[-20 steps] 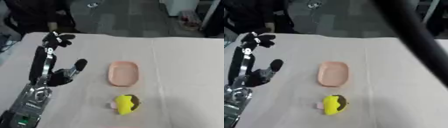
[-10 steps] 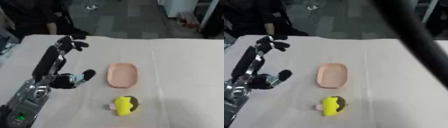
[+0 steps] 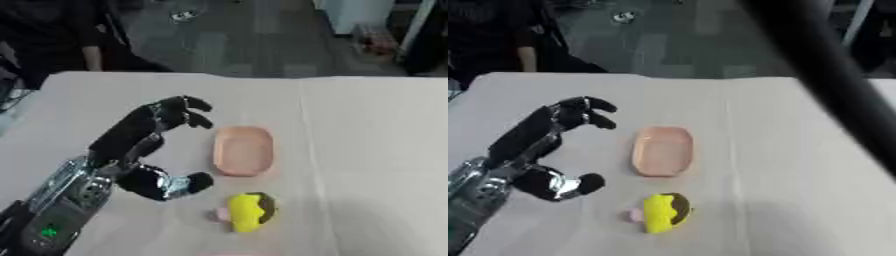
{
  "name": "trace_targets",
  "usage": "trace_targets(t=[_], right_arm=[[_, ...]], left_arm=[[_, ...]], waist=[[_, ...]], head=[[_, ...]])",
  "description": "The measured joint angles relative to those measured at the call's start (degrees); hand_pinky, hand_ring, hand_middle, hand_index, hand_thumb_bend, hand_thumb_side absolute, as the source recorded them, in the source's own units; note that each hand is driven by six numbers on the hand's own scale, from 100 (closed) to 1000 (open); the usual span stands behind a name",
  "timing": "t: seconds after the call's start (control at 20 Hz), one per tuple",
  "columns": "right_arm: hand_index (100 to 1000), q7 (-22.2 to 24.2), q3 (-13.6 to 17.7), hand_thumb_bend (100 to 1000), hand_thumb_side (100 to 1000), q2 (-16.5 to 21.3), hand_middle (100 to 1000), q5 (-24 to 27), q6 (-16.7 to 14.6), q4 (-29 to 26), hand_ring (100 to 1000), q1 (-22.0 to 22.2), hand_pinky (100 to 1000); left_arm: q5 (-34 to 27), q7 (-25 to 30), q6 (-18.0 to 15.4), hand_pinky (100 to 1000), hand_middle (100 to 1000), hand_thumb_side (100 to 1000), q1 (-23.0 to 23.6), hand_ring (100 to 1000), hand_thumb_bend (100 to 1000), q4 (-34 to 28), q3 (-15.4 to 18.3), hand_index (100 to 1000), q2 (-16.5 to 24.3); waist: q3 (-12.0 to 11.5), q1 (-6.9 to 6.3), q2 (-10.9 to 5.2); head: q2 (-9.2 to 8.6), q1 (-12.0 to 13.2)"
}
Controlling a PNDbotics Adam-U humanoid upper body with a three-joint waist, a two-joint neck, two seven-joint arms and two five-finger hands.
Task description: Pick up objects on the table and place them in the box.
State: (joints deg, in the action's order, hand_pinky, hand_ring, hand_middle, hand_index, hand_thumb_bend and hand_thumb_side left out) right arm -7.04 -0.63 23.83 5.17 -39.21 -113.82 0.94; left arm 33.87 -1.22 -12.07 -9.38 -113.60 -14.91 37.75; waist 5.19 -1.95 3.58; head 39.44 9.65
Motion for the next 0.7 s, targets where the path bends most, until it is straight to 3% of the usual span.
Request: trace_targets(t=[0.15, 0.2, 0.25, 0.4, 0.7], right_arm=[[520, 0.2, 0.0, 100, 1000, 0.0, 449, 0.2, 0.0, 0.0, 390, 0.0, 214], [520, 0.2, 0.0, 100, 1000, 0.0, 449, 0.2, 0.0, 0.0, 390, 0.0, 214], [520, 0.2, 0.0, 100, 1000, 0.0, 449, 0.3, 0.0, 0.0, 390, 0.0, 215], [520, 0.3, 0.0, 100, 1000, 0.0, 449, 0.4, 0.1, 0.0, 390, -0.2, 215], [519, 0.6, 0.3, 100, 1000, 0.1, 449, 0.9, 0.0, 0.0, 390, -0.4, 216]], left_arm=[[1.1, 2.0, 1.1, 640, 769, 978, -0.6, 620, 488, 0.0, -1.8, 743, 0.0], [1.4, 2.5, 1.6, 639, 769, 925, -0.8, 620, 539, 0.0, -2.3, 743, 0.0], [1.7, 3.1, 2.2, 639, 768, 983, -0.9, 620, 490, 0.0, -2.8, 744, -0.1], [2.8, 5.6, 3.8, 663, 774, 996, -1.7, 660, 532, 0.0, -4.4, 749, -0.3], [4.7, 14.0, 6.4, 673, 776, 997, -3.6, 672, 535, 0.0, -6.4, 751, -1.4]], waist=[[0.0, -0.02, -0.02], [0.1, -0.02, -0.02], [0.2, -0.02, -0.02], [0.3, -0.03, -0.02], [0.6, -0.18, -0.16]], head=[[0.0, 0.2], [0.0, 0.2], [0.0, 0.3], [0.0, 0.4], [0.0, 0.4]])
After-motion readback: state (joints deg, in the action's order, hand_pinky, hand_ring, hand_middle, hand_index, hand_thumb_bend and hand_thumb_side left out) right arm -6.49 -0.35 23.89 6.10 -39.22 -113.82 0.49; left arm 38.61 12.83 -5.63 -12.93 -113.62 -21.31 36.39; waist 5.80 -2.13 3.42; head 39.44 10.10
